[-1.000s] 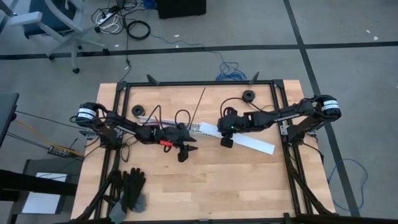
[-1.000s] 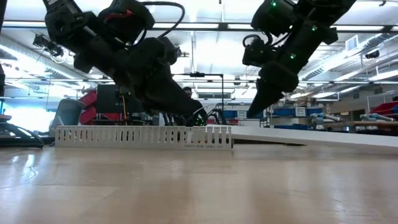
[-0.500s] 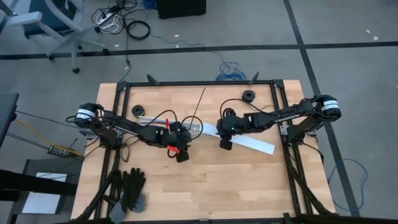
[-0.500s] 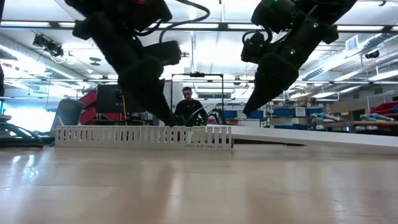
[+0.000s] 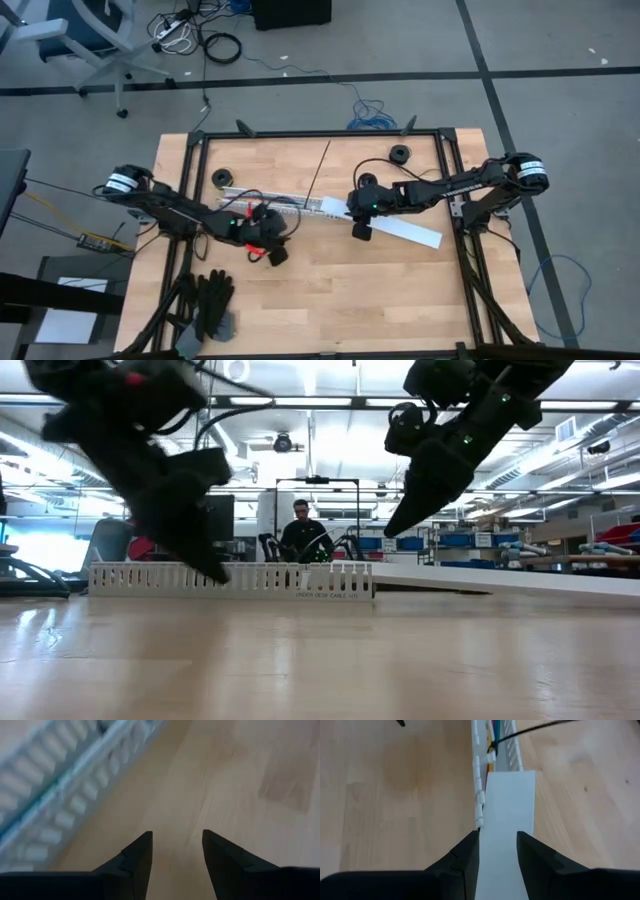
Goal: Ziptie cables
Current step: Close the white cable duct
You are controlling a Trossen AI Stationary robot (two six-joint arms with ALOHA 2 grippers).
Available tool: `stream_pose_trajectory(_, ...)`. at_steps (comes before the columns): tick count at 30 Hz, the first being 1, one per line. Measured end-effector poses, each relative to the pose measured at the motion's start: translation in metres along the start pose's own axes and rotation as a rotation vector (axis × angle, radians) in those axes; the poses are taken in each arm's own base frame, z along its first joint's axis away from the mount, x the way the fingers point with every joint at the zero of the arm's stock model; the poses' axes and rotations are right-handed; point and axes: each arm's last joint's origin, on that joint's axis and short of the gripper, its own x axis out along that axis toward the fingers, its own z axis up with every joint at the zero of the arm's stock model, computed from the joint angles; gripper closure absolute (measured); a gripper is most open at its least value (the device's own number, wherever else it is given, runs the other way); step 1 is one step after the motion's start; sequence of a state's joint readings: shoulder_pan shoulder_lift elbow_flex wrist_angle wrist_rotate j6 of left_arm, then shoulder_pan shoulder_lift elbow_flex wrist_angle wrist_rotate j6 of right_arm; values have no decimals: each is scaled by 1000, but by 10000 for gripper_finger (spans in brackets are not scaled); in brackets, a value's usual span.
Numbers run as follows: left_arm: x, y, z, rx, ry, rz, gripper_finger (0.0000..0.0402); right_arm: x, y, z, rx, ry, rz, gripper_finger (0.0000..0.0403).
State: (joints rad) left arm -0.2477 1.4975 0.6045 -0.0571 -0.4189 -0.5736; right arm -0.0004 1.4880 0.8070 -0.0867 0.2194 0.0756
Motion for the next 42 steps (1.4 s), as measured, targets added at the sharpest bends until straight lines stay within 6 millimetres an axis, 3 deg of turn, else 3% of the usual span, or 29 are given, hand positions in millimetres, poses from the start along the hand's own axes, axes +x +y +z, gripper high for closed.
stream_pose_trajectory(7, 1, 13, -23, -37, 17, 66, 254, 1, -7, 4, 34, -36, -9, 290)
stream_pose_trajectory(16, 0, 25, -29, 12, 16, 194, 254, 3, -13, 4, 105, -21, 64, 290)
stream_pose_trajectory(25, 6, 41, -19, 73, 29, 235, 255, 3, -13, 4, 125, -23, 73, 290)
stream_pose_trajectory(42, 21, 72, 5, 176, 68, 31, 255, 3, -12, 4, 130, -21, 83, 290)
